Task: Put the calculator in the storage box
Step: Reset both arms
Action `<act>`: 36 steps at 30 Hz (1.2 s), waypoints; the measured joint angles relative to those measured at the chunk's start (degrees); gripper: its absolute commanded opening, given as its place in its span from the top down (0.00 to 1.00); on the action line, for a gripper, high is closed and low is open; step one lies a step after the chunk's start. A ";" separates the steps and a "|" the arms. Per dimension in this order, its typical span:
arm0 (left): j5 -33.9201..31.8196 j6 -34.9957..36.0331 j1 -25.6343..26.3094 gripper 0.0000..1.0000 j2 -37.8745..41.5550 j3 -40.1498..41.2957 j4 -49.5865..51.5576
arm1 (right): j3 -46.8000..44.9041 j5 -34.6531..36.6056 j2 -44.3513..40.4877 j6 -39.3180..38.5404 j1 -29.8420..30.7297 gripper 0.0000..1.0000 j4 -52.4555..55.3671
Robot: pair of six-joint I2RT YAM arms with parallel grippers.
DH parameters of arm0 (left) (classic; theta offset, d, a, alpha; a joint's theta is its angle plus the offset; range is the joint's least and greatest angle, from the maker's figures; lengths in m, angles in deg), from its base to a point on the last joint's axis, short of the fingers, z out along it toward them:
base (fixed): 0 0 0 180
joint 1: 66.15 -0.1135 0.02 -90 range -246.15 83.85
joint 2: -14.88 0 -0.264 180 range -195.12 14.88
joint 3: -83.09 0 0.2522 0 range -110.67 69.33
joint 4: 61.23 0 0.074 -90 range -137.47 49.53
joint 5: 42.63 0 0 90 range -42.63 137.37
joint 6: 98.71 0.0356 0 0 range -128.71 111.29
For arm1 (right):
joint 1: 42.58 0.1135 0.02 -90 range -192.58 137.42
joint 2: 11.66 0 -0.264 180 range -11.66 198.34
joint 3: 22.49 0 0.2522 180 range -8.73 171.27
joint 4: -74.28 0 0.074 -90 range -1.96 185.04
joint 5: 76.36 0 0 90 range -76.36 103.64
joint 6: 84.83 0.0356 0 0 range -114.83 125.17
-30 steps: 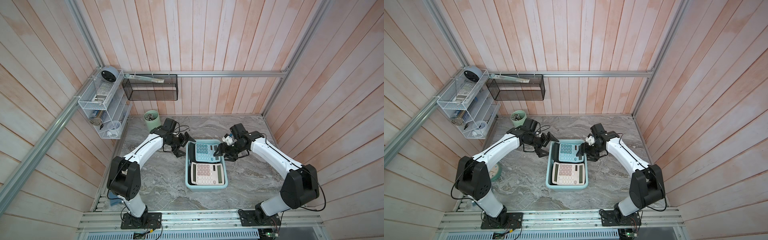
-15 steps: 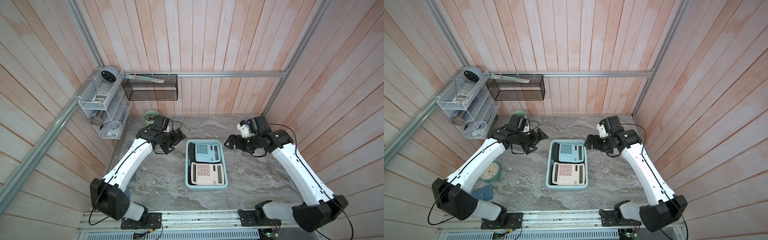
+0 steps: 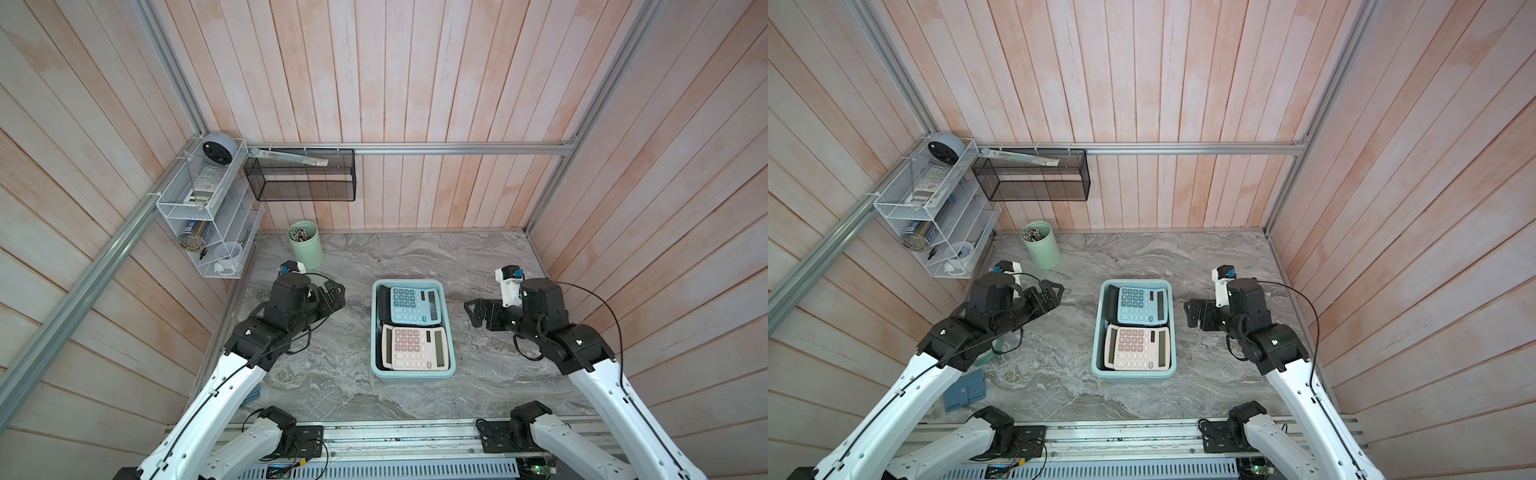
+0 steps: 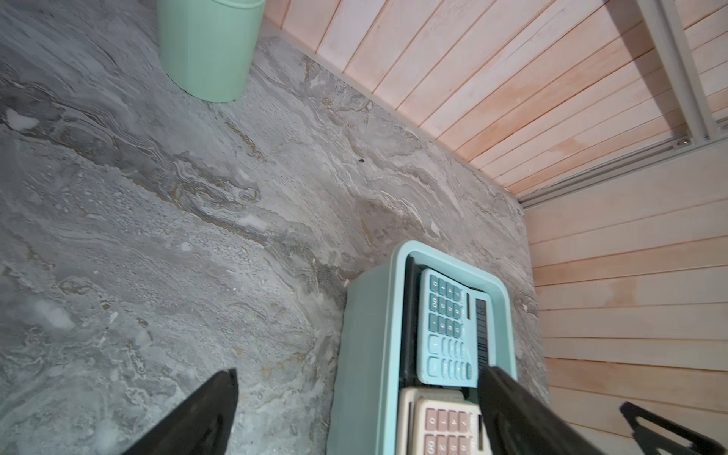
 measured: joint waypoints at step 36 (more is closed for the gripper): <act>3.04 33.14 -29.73 0.00 -21.75 37.46 -70.84 | -39.89 7.58 18.43 -3.63 -30.42 0.02 -71.04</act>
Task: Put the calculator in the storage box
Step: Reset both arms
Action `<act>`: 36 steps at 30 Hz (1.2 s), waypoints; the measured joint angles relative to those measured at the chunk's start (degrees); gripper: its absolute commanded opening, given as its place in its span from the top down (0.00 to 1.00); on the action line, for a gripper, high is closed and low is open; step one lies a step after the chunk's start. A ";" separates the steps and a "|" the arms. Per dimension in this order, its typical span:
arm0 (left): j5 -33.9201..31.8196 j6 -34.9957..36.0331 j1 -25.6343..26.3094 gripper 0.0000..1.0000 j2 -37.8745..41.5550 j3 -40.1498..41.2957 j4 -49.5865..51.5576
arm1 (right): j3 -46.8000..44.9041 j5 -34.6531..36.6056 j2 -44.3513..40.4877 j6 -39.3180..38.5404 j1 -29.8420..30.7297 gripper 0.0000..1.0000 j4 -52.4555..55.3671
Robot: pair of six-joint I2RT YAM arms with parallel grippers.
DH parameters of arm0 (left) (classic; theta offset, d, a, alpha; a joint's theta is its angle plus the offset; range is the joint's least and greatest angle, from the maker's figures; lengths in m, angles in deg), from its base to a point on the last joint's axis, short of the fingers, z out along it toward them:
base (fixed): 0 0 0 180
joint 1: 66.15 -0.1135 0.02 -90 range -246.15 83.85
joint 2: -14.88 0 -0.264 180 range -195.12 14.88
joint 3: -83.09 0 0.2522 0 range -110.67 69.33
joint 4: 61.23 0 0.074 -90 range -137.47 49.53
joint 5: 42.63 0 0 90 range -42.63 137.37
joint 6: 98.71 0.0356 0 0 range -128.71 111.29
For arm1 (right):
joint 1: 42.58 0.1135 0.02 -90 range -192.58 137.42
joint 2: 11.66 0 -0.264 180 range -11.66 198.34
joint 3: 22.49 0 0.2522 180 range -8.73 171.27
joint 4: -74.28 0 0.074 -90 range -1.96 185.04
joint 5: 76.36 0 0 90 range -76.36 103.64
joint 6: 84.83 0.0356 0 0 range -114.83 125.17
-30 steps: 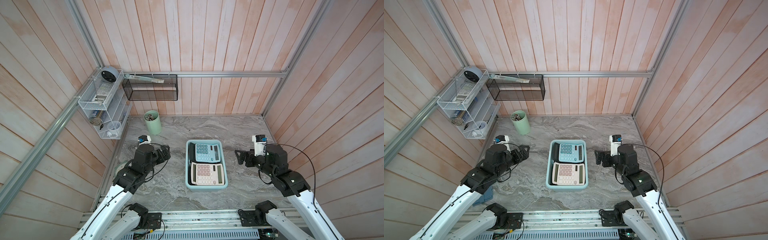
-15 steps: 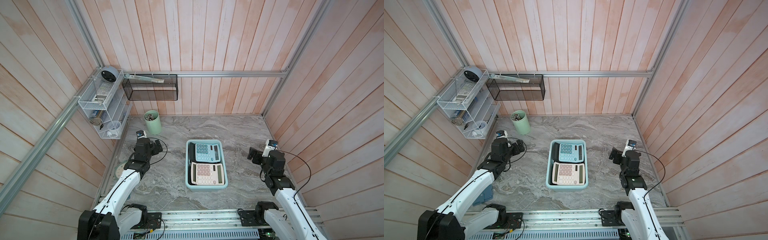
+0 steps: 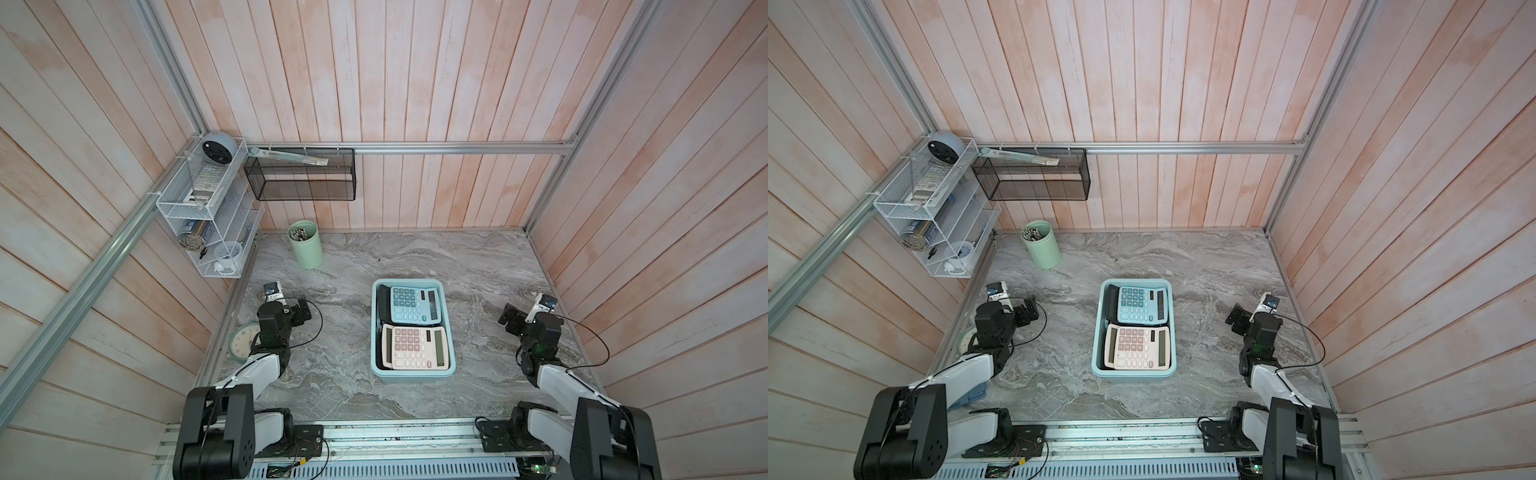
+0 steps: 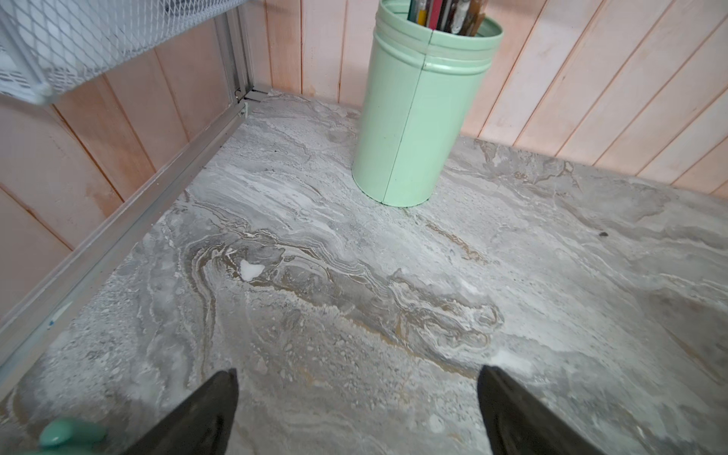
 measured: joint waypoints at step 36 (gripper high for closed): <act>-3.82 4.02 1.66 0.00 -14.86 -1.42 -20.83 | 8.70 1.90 23.54 -11.58 9.11 0.02 -19.17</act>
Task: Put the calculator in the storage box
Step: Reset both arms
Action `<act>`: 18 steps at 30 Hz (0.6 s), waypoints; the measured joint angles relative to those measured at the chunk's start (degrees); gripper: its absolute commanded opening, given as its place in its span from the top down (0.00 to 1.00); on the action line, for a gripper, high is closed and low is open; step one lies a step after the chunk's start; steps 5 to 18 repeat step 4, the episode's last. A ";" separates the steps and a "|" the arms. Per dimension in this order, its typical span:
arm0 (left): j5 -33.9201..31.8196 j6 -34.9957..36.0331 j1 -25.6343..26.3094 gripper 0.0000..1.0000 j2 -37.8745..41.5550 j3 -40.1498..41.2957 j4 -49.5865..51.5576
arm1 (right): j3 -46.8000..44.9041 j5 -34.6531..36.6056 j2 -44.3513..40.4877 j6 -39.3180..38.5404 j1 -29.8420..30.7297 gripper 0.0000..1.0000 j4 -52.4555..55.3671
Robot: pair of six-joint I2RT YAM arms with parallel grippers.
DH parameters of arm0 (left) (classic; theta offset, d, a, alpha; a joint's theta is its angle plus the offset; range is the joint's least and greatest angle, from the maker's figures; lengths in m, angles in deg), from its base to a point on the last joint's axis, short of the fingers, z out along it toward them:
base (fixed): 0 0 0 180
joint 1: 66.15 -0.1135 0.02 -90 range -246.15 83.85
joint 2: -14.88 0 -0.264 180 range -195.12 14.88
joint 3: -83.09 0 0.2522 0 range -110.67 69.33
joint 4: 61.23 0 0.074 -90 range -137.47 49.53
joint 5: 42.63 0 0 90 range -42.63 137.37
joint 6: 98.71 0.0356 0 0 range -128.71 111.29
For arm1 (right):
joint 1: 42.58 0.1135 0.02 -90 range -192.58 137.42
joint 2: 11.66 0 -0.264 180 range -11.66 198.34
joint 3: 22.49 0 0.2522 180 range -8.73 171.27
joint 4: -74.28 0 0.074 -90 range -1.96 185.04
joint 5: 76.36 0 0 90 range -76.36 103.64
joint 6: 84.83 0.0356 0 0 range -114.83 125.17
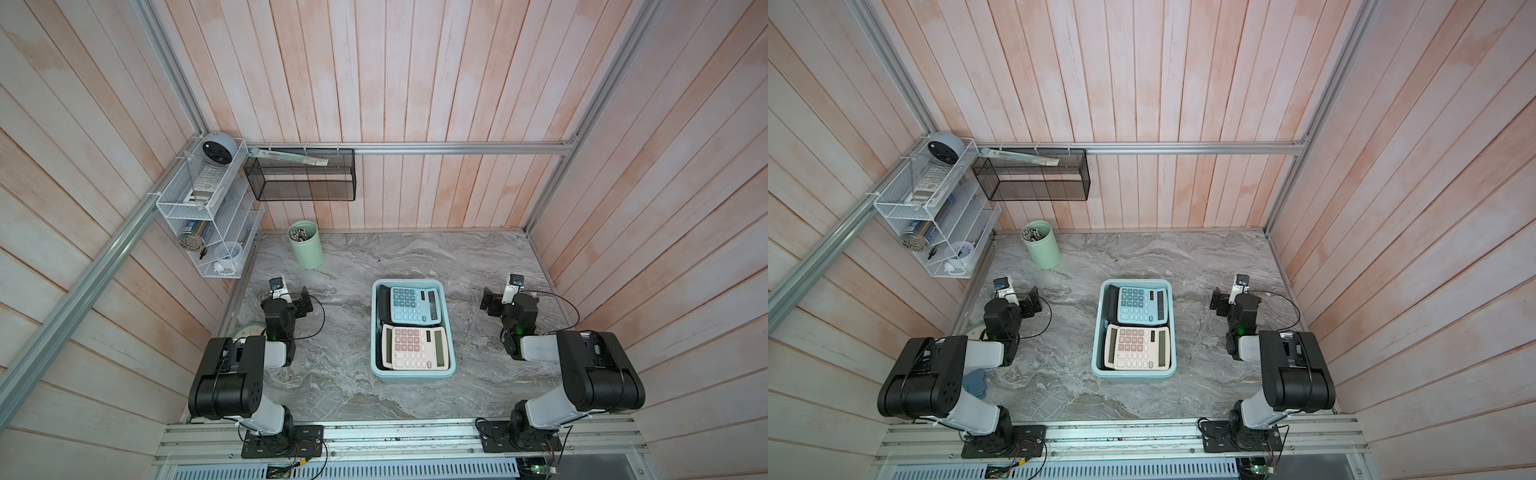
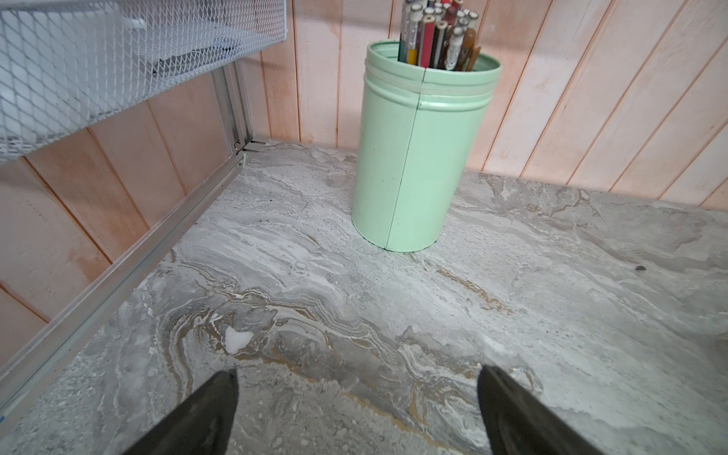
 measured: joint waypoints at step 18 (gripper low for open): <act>-0.02 0.02 -0.02 0.00 0.00 0.00 0.00 | 0.00 -0.02 0.00 0.00 0.00 0.02 -0.28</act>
